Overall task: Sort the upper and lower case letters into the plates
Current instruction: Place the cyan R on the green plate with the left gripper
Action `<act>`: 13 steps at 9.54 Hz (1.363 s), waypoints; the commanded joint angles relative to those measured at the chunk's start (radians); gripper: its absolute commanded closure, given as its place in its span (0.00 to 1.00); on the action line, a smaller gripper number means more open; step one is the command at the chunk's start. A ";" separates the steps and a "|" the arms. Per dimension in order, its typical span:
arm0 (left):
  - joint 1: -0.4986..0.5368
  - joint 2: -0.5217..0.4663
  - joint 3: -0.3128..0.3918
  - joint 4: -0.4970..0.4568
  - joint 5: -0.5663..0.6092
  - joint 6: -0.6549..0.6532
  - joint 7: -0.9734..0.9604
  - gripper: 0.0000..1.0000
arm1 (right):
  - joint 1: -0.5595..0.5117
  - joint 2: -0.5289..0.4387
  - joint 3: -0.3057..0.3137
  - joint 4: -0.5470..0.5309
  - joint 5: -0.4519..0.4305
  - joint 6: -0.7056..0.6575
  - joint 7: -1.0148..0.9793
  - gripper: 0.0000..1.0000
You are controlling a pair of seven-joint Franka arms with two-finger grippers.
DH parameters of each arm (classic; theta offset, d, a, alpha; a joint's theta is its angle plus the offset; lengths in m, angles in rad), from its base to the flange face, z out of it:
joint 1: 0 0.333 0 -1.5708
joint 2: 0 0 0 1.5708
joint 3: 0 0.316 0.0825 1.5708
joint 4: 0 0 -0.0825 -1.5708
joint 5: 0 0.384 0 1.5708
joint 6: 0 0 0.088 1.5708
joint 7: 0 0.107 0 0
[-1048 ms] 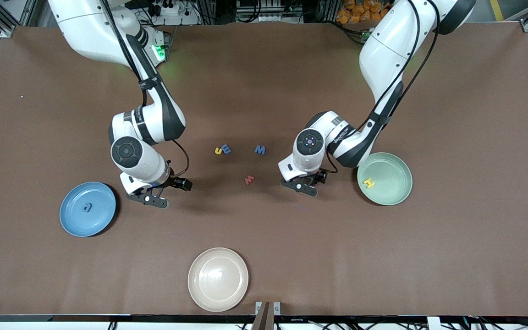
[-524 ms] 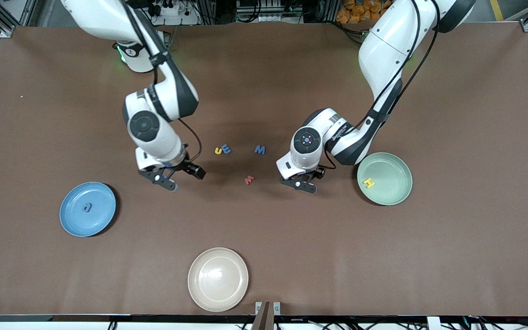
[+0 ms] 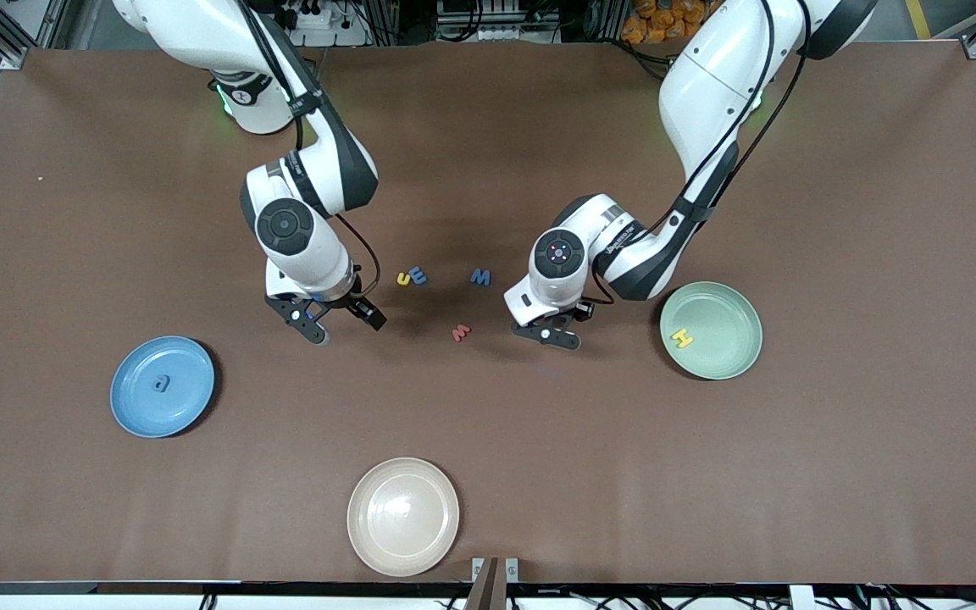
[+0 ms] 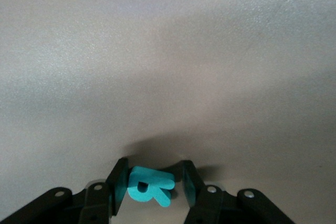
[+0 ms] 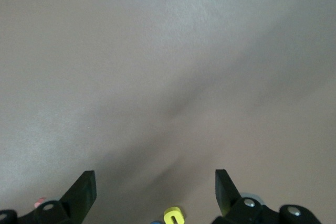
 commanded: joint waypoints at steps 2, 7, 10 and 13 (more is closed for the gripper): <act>-0.002 -0.005 -0.004 -0.014 -0.033 -0.016 -0.008 0.61 | 0.014 0.000 0.041 -0.043 0.009 0.050 0.148 0.00; 0.016 -0.008 -0.006 0.006 -0.034 -0.042 0.007 0.84 | 0.001 -0.009 0.096 -0.088 -0.063 0.051 0.156 0.00; 0.111 -0.046 -0.008 0.060 -0.041 -0.180 0.219 0.85 | -0.003 -0.005 0.146 -0.096 -0.140 0.083 0.135 0.00; 0.195 -0.083 -0.006 0.055 -0.038 -0.246 0.393 0.85 | -0.009 0.009 0.182 -0.097 -0.140 0.163 0.030 0.00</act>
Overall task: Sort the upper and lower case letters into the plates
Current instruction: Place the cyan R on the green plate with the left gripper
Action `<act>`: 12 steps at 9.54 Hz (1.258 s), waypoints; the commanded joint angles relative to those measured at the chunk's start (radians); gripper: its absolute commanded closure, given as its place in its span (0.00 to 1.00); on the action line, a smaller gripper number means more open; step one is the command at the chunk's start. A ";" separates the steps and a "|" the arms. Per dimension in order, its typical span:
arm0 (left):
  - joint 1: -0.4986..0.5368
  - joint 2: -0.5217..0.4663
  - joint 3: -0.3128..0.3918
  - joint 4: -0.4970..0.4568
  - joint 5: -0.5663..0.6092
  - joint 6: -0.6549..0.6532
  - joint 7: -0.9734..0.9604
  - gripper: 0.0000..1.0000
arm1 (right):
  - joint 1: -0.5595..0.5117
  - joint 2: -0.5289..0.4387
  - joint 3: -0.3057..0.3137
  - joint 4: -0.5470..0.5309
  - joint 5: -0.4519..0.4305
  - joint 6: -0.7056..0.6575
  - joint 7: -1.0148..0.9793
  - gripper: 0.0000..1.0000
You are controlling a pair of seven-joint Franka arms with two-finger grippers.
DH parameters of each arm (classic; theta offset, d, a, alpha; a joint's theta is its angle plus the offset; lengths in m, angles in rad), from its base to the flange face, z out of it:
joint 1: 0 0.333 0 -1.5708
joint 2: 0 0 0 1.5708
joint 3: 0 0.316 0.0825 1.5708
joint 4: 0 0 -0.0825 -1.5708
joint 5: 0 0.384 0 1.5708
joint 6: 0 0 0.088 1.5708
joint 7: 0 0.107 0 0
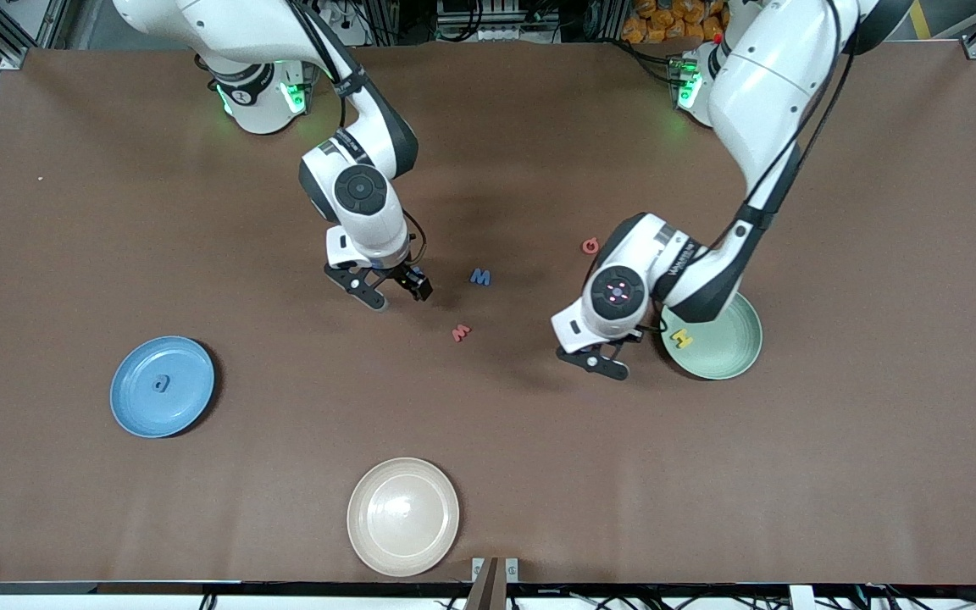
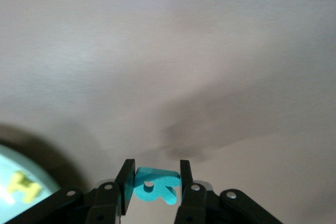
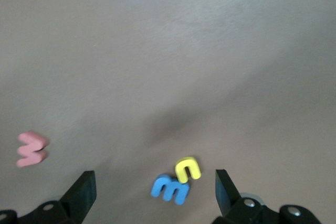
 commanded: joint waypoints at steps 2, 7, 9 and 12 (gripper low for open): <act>0.120 -0.062 -0.003 -0.049 -0.013 -0.082 0.253 0.83 | -0.066 -0.001 0.069 -0.006 -0.012 0.032 -0.271 0.00; 0.257 -0.090 -0.007 -0.113 -0.027 -0.083 0.365 0.00 | -0.064 -0.001 0.070 0.001 -0.017 0.029 -0.872 0.00; 0.238 -0.089 -0.055 -0.112 -0.027 -0.089 0.198 0.00 | -0.063 0.002 0.070 0.005 -0.015 0.030 -1.099 0.00; 0.219 -0.075 -0.154 -0.106 -0.029 -0.076 -0.100 0.00 | -0.037 0.083 0.076 0.021 -0.012 0.062 -1.175 0.00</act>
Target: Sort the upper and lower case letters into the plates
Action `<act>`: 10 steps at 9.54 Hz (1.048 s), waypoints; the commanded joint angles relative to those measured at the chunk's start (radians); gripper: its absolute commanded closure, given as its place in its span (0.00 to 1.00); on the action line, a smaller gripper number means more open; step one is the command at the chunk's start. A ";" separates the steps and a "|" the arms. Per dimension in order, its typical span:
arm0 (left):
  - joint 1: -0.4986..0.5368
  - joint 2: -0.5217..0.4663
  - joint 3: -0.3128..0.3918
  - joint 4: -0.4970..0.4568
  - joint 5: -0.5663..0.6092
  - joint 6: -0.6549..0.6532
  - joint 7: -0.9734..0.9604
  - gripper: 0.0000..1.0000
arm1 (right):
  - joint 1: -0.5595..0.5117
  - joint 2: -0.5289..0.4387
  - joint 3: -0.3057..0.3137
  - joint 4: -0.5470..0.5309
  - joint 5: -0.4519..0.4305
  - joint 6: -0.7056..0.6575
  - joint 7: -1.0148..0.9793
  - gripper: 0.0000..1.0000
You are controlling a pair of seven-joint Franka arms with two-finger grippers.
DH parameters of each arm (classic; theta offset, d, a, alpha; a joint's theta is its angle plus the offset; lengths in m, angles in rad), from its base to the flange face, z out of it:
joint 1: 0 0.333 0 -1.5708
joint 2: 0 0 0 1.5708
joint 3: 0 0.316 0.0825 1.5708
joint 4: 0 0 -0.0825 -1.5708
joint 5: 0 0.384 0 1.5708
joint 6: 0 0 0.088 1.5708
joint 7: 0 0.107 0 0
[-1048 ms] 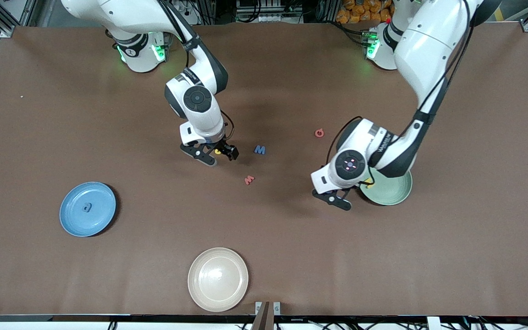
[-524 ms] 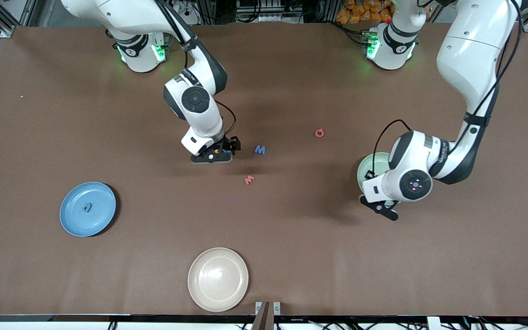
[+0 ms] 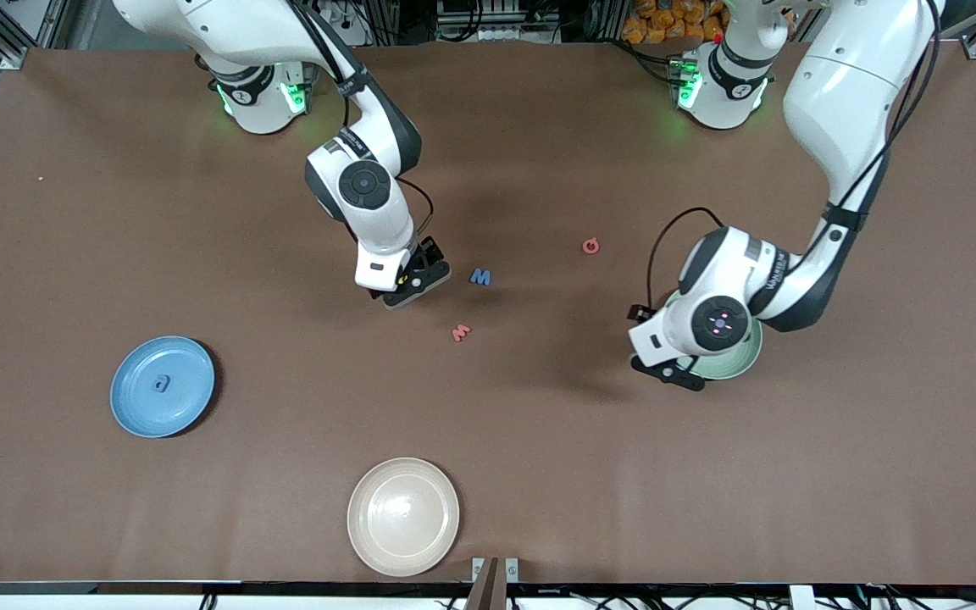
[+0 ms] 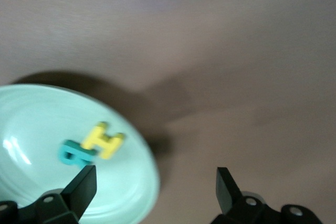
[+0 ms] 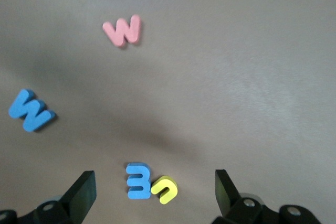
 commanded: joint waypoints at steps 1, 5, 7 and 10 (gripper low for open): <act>-0.028 -0.024 -0.044 -0.031 -0.019 0.010 -0.181 0.00 | 0.005 0.070 0.016 0.016 -0.005 0.044 -0.021 0.00; -0.033 -0.177 -0.107 -0.400 -0.019 0.380 -0.406 0.00 | 0.006 0.101 0.021 0.010 -0.008 0.064 -0.018 0.00; -0.016 -0.248 -0.110 -0.531 -0.019 0.471 -0.420 0.00 | 0.005 0.102 0.022 -0.031 -0.008 0.125 -0.019 0.00; -0.021 -0.260 -0.168 -0.619 -0.019 0.610 -0.594 0.00 | 0.005 0.093 0.024 -0.059 -0.008 0.125 -0.021 0.00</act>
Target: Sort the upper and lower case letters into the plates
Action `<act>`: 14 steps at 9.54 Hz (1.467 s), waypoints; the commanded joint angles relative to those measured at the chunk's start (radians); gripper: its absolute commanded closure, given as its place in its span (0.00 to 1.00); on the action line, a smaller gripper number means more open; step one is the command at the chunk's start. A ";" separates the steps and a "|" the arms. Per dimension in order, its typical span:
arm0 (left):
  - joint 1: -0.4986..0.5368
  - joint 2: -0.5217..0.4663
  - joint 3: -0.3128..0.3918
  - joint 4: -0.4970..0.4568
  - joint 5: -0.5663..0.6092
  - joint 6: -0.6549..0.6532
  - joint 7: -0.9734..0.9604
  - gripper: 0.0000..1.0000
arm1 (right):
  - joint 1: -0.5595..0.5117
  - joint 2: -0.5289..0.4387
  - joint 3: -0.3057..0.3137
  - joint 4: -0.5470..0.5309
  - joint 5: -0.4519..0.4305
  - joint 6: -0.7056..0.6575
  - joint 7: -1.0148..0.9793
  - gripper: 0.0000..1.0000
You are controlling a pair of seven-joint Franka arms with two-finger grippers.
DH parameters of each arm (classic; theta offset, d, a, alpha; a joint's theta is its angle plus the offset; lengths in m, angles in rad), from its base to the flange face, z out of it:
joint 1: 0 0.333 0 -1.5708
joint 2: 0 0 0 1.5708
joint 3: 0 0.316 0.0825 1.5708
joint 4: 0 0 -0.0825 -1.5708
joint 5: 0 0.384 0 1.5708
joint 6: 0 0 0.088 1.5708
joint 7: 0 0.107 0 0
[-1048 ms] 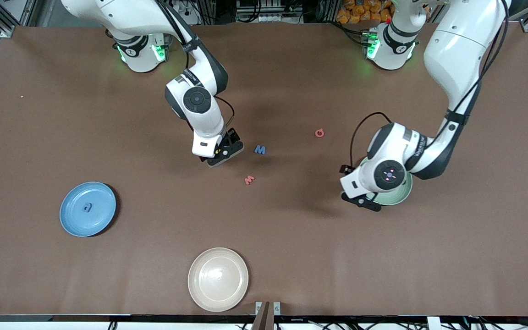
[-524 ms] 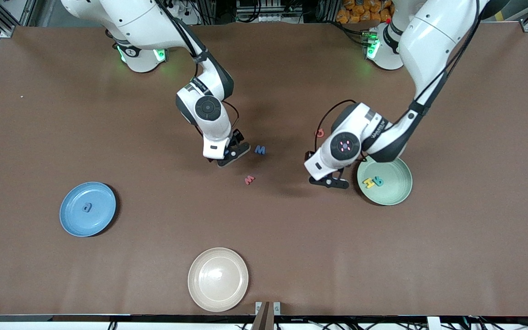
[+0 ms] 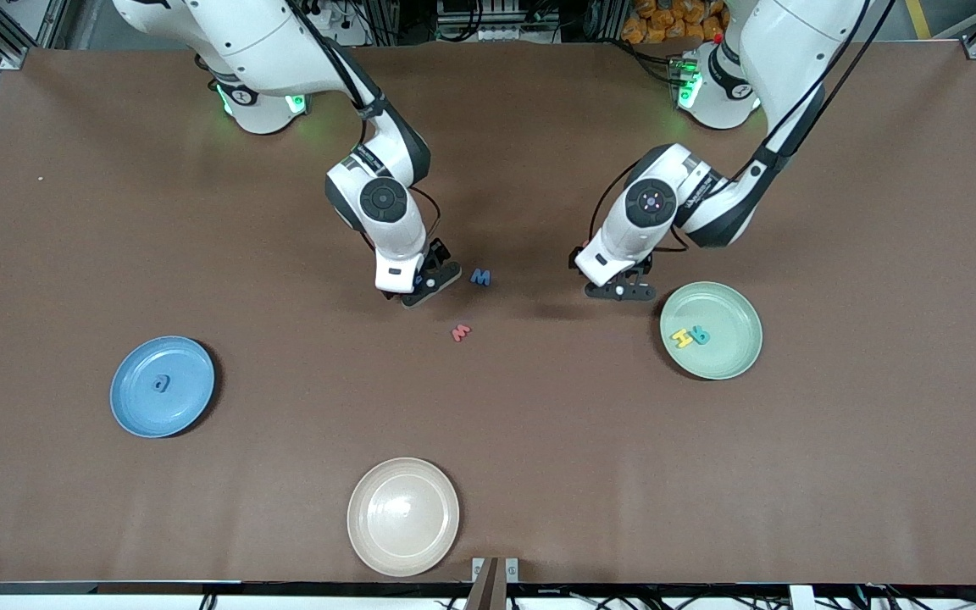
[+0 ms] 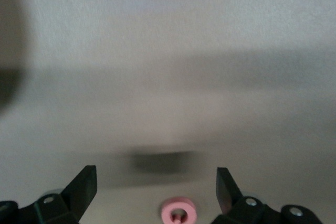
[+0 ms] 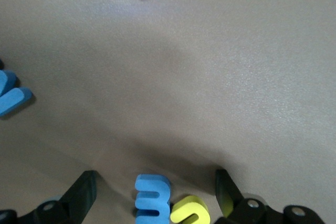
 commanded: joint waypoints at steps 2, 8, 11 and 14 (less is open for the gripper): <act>-0.021 -0.021 -0.042 -0.075 -0.017 0.099 -0.151 0.00 | -0.008 -0.012 0.010 -0.031 -0.005 0.008 -0.007 0.00; -0.023 0.004 -0.039 -0.124 -0.003 0.190 -0.152 0.00 | -0.001 -0.039 0.012 -0.031 -0.005 -0.021 0.007 0.00; -0.020 0.019 -0.034 -0.123 -0.002 0.191 -0.151 0.07 | 0.010 -0.042 0.009 -0.036 -0.065 -0.019 0.022 0.00; -0.017 0.021 -0.036 -0.118 -0.002 0.191 -0.151 0.51 | 0.010 -0.044 0.009 -0.039 -0.072 -0.019 0.030 0.00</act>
